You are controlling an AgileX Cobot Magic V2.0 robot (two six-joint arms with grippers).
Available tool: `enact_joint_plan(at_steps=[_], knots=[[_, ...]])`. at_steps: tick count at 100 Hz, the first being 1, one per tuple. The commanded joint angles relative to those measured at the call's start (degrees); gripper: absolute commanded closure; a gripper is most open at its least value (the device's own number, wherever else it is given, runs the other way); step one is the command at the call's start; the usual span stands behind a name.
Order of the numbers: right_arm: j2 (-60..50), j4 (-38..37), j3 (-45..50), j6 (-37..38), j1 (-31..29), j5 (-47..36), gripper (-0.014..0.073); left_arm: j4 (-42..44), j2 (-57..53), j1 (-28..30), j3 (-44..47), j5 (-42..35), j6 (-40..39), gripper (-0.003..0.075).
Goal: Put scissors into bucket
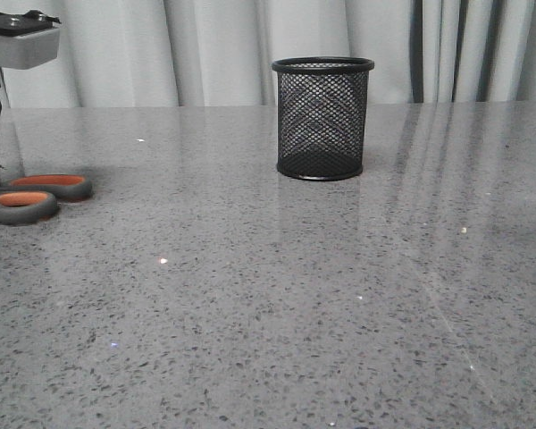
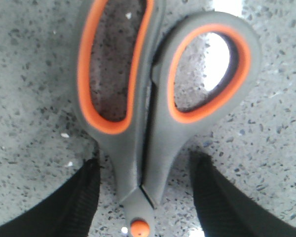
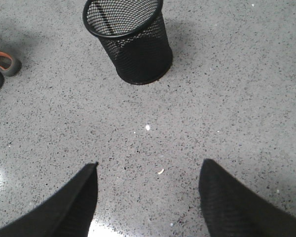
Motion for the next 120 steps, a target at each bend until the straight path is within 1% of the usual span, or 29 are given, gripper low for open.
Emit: enact_joint_plan(at_steps=[1,12,24,32,65,74,79,89,96,103,120], knots=[[-0.22,1.47,-2.09,-0.86,0.07,-3.18,0.0189,-2.27,-1.91,-0.43,-1.53,-1.50,0.89,0.0330],[-0.22,1.47,-2.09,-0.86,0.07,-3.18,0.0189,-4.90,-1.91,-0.43,-1.53,-1.37,2.08,0.0330],[-0.22,1.47,-2.09,-0.86,0.07,-3.18,0.0189,-5.05,-1.56,-0.43,-1.53,-1.25,2.08,0.0330],[-0.22,1.47,-2.09,-0.86,0.07,-3.18,0.0189,-7.96,-1.46,-0.43,-1.53,-0.83,3.66,0.0330],[-0.22,1.47,-2.09,-0.86,0.07,-3.18,0.0189,-7.85,-0.68,-0.43,-1.53,-0.86,3.64,0.0340],[-0.22,1.47,-2.09,-0.86,0.07,-3.18,0.0189,-7.85,-0.68,-0.43,-1.53,-0.74,3.64,0.0401],[-0.22,1.47,-2.09,-0.86,0.07,-3.18,0.0189,-7.85,-0.68,-0.43,-1.53,-0.24,3.64,0.0456],[-0.22,1.47,-2.09,-0.86,0.07,-3.18,0.0189,-7.75,-0.68,-0.43,-1.53,0.30,3.64,0.0592],[-0.22,1.47,-2.09,-0.86,0.07,-3.18,0.0189,-7.63,-0.68,-0.43,-1.53,0.58,3.64,0.0653],[-0.22,1.47,-2.09,-0.86,0.07,-3.18,0.0189,-7.40,-0.68,-0.43,-1.53,0.67,3.64,0.0676],[-0.22,1.47,-2.09,-0.86,0.07,-3.18,0.0189,-7.03,-0.68,-0.43,-1.53,0.81,3.42,0.0677]])
